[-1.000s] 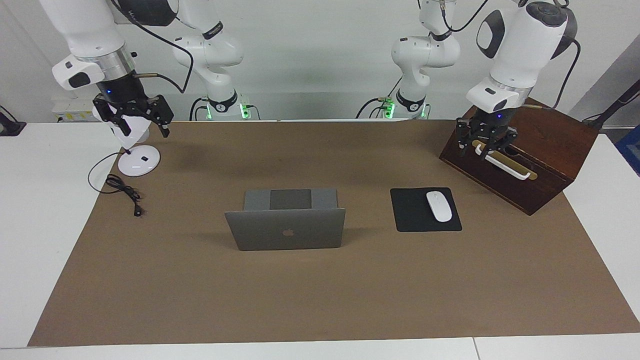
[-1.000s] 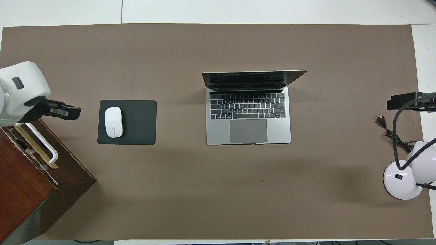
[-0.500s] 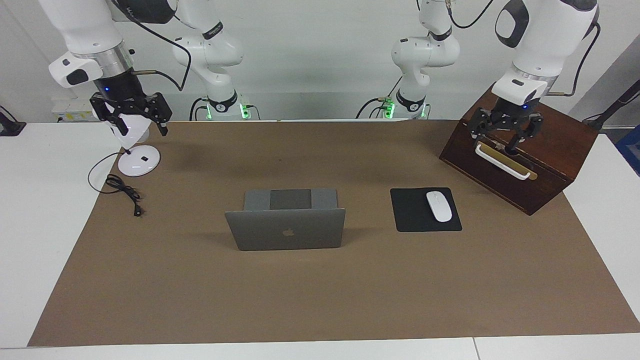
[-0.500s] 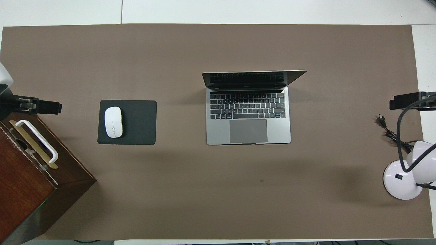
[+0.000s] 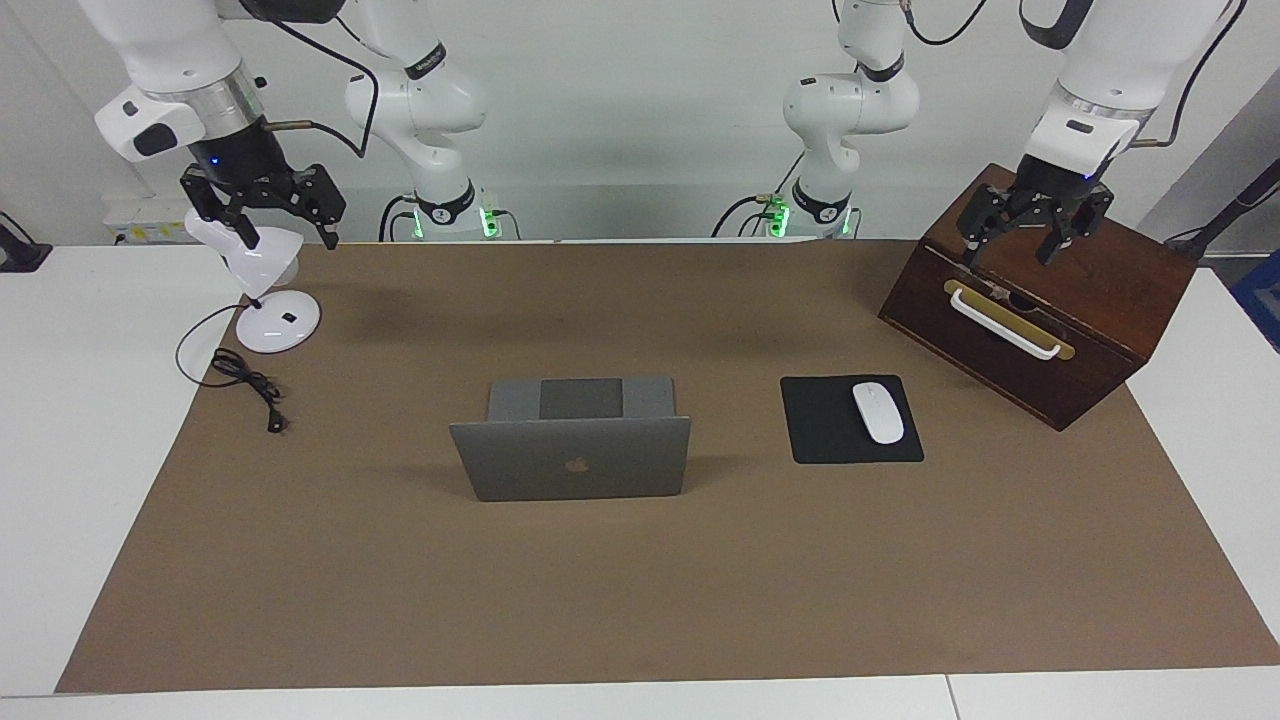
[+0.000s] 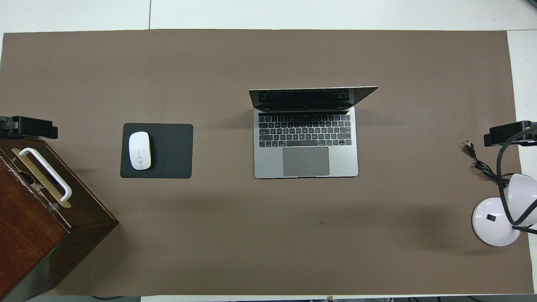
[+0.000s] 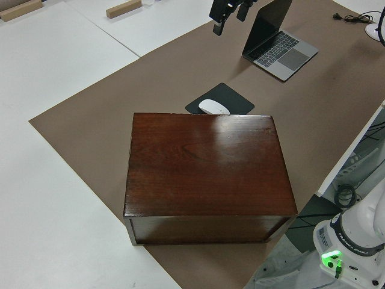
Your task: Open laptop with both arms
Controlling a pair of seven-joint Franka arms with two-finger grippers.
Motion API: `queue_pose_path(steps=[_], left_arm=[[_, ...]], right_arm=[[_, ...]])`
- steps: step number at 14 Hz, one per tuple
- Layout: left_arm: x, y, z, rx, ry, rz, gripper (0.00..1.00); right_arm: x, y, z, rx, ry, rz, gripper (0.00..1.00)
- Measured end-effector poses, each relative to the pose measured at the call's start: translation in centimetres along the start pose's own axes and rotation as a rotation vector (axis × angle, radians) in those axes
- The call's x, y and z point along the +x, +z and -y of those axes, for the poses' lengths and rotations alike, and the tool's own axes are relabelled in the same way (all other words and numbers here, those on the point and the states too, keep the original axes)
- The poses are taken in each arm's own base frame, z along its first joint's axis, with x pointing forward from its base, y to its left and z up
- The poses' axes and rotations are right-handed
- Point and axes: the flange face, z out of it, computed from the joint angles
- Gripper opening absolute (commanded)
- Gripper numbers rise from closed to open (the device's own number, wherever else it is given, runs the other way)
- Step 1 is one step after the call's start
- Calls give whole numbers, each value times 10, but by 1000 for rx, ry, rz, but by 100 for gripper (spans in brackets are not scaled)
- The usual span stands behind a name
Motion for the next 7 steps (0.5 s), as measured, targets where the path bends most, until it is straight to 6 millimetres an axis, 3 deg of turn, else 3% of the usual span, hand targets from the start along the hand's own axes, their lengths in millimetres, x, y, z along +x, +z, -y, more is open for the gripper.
queue_pose_path(steps=[7], left_arm=[[4,12,-8,-6,-25,26,100]], right_arm=[[-3,10,0,-1,0,56,100]])
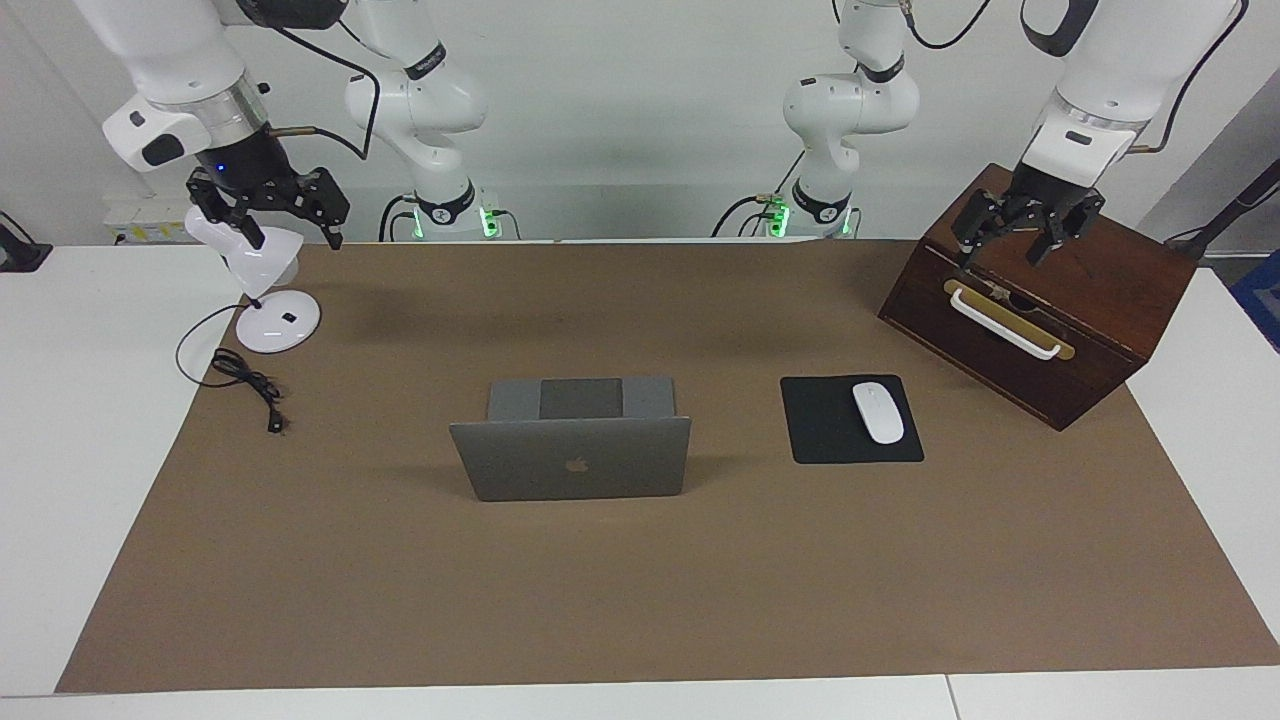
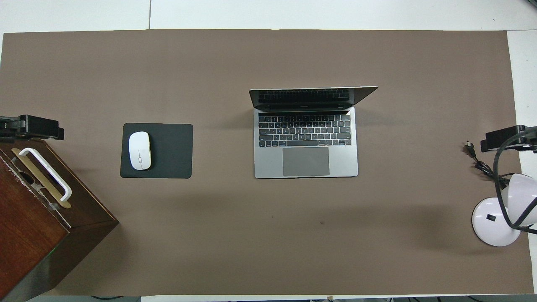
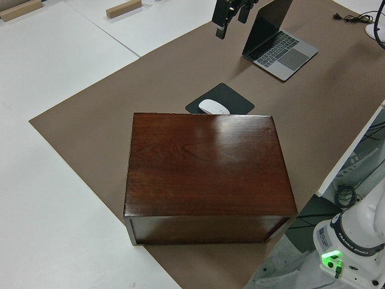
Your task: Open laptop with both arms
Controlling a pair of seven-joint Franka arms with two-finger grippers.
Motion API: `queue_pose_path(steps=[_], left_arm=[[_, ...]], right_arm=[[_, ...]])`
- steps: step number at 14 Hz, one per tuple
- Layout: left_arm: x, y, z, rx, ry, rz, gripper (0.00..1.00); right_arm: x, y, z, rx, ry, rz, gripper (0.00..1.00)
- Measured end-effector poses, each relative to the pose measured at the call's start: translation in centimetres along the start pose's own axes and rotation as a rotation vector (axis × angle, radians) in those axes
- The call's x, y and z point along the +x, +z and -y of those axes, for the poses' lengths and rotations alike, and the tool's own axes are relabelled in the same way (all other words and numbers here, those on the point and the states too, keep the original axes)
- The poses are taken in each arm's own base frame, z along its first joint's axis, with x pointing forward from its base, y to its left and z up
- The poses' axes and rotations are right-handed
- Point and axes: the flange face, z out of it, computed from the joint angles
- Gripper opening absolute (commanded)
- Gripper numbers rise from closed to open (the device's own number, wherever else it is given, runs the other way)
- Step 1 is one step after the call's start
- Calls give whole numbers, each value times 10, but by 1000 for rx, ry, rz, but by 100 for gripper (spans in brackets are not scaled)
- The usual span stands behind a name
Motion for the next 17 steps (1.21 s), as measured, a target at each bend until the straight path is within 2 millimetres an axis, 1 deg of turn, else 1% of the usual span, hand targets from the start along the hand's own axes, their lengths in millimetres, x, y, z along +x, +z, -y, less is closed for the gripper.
queue_pose_path(steps=[3,11,17], left_arm=[[0,4,-1,0,2,5,100],[0,4,-1,0,17,5,100],[0,4,-1,0,17,5,100]], right_arm=[[0,1,0,0,1,5,100],[0,1,-10,3,18,5,100],[-1,0,-10,3,19,4,100]])
